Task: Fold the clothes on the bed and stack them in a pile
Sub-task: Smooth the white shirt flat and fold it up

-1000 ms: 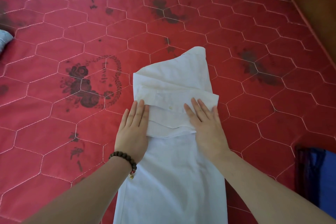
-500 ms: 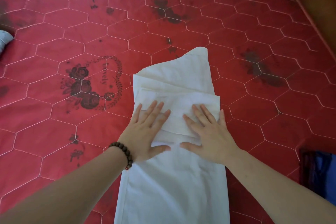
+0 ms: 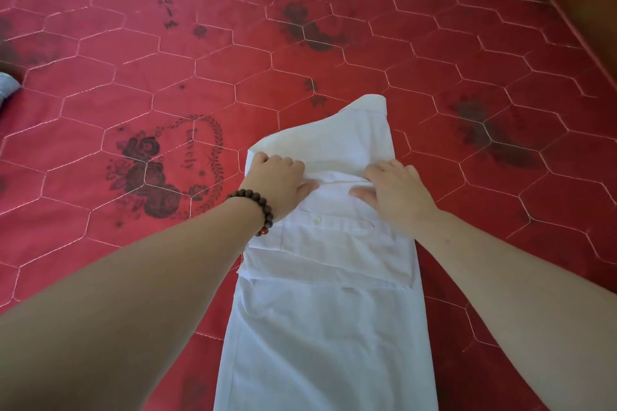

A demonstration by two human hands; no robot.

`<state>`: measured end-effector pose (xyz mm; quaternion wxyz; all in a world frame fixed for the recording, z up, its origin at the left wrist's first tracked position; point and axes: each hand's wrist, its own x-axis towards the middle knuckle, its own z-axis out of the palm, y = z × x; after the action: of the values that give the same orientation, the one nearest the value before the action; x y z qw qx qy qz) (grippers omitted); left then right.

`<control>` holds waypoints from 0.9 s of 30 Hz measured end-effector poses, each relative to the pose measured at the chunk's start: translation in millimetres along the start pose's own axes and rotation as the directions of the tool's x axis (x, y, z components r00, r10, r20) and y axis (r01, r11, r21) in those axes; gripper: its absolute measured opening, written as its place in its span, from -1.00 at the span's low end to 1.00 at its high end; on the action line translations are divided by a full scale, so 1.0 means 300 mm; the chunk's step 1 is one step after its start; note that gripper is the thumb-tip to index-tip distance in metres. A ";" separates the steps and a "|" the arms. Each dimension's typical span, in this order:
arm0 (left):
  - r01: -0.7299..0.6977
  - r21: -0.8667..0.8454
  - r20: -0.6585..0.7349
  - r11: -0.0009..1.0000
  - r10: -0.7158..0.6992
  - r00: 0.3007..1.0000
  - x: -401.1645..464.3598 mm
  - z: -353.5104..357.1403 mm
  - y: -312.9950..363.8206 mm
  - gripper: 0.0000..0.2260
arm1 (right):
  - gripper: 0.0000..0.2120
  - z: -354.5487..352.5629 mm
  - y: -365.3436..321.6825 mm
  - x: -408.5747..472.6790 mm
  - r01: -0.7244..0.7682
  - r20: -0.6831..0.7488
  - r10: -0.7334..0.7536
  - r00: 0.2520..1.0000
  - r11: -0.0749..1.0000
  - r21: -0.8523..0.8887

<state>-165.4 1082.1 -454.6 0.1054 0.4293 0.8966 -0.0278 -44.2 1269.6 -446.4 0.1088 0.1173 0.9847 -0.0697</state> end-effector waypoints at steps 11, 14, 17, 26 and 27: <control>0.224 0.015 -0.099 0.974 -0.221 0.970 -0.023 -0.010 -0.006 -0.69 | -0.66 -0.014 -0.048 0.043 -0.150 -0.120 0.134 0.984 0.979 -0.135; 0.147 -0.053 -0.392 0.988 -0.156 0.907 -0.099 0.026 0.062 -0.78 | -0.74 0.028 -0.132 -0.035 -0.058 -0.398 0.035 0.917 0.997 -0.047; -0.026 -0.125 -0.269 0.992 -0.009 0.963 -0.178 0.087 0.149 -0.60 | -0.63 0.124 -0.244 -0.115 0.133 -0.345 -0.109 0.932 0.990 0.047; 0.262 -0.098 -0.076 0.960 -0.270 0.960 -0.233 0.189 0.139 -0.45 | -0.38 0.199 -0.187 -0.170 -0.036 -0.113 0.037 0.993 0.999 0.008; 0.302 -0.118 -0.072 0.946 -0.311 0.948 -0.241 0.191 0.128 -0.42 | -0.36 0.197 -0.148 -0.185 -0.080 -0.097 0.080 0.992 0.997 0.001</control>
<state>-82.0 1043.1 -493.5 0.0822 0.2791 0.9565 0.0230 9.3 1205.4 -485.7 0.0640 0.1597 0.9834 -0.0580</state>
